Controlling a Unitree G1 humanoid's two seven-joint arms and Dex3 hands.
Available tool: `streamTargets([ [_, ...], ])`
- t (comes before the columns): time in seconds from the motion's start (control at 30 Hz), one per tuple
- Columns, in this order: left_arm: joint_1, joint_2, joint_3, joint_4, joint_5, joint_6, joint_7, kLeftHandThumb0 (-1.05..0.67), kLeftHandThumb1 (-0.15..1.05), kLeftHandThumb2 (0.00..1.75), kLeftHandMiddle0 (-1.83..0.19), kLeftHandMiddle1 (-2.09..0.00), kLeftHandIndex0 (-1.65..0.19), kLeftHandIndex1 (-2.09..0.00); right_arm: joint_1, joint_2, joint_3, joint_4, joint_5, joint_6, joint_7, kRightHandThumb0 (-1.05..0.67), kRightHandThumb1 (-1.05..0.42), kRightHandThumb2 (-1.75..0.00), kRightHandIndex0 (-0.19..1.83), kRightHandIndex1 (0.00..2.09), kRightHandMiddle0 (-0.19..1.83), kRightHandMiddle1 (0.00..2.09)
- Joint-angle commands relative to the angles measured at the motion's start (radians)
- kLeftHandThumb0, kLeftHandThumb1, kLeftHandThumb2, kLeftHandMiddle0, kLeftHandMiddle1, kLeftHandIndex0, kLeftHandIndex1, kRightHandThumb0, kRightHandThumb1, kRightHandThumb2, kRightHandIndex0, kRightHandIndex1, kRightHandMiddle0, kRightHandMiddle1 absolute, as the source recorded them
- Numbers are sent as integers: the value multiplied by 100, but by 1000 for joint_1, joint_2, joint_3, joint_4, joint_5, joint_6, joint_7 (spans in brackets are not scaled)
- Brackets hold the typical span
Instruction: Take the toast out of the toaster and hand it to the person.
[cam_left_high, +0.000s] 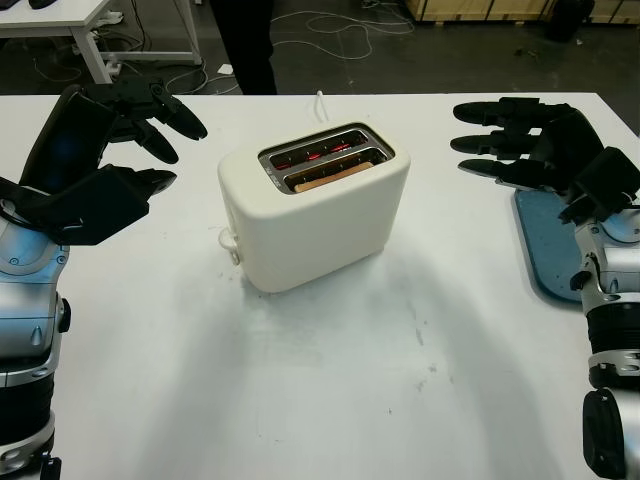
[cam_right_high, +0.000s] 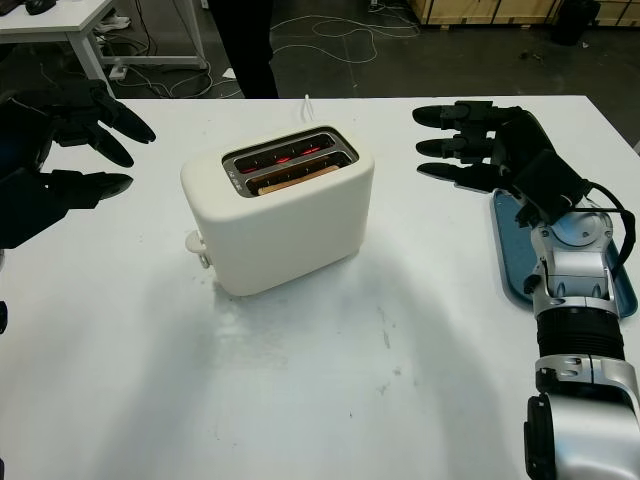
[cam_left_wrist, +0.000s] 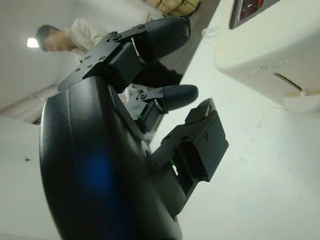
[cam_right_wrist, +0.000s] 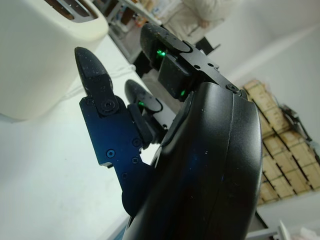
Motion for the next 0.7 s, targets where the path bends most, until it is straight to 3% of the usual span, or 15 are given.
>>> streamTargets([
  [0.0,6,-1,-3,-5,11,-5,11,62,72,26,-77,-122,-73,-101,10,-2,-3,-7,4,-4,1,-41,-76,0,95,0,84,0],
  [0.67,17,-5,-3,-14,16,5,17,62,75,22,-75,-121,-71,-100,10,-1,0,-3,2,3,1,-38,-76,0,94,0,83,0],
])
